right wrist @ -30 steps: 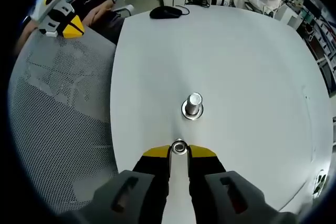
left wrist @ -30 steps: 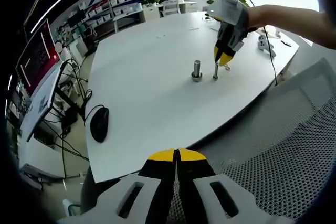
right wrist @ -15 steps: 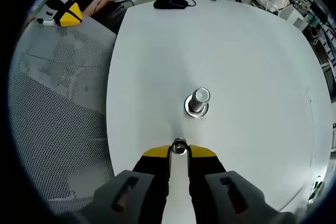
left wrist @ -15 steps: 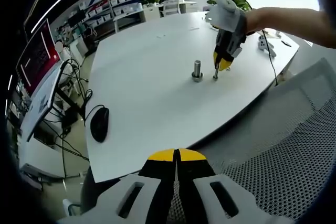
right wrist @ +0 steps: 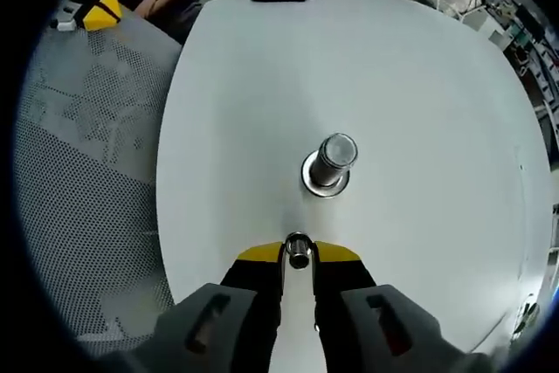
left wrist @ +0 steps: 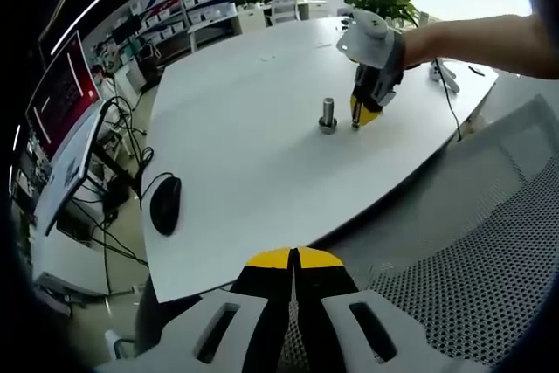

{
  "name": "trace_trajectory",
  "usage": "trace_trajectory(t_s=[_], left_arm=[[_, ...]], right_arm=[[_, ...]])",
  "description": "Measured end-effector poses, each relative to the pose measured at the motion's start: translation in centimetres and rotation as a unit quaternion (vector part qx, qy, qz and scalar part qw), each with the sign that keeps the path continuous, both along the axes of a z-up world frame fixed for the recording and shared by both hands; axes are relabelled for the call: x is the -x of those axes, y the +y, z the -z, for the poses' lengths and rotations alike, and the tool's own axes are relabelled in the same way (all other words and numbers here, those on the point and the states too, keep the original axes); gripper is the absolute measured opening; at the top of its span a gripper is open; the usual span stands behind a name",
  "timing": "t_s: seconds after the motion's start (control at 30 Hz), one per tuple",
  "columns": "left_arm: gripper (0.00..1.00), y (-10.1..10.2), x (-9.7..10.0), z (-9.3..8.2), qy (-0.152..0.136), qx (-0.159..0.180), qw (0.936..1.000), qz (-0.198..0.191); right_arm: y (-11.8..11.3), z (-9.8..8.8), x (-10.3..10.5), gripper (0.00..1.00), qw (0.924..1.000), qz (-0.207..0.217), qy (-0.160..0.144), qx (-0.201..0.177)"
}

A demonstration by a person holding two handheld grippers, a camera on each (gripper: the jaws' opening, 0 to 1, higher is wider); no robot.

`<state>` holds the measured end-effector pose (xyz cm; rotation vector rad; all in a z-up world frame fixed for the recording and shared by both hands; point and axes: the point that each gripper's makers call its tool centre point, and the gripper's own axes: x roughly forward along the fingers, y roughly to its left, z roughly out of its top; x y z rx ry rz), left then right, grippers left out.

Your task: Place the washer onto the threaded stud by aligning its center hole with the stud, sliding it down to the base, and recovering from edge contact or off-axis alignment until the washer reaches the visible bottom stop.

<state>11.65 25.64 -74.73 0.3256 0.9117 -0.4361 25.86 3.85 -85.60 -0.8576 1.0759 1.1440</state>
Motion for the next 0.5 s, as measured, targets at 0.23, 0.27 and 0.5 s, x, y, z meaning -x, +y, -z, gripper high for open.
trace_trajectory(t_s=[0.23, 0.27, 0.5], left_arm=[[0.00, 0.02, 0.05, 0.04, 0.002, -0.001, 1.0000, 0.001], [0.00, 0.02, 0.05, 0.05, 0.002, -0.001, 1.0000, 0.001], [0.00, -0.01, 0.04, -0.01, 0.001, 0.000, 1.0000, 0.001]], right_arm=[[-0.16, 0.53, -0.26, 0.16, 1.0000, 0.004, -0.002, 0.003], [-0.16, 0.55, -0.31, 0.16, 1.0000, 0.006, -0.002, 0.001], [-0.81, 0.63, -0.23, 0.28, 0.9996, 0.025, -0.002, -0.010]])
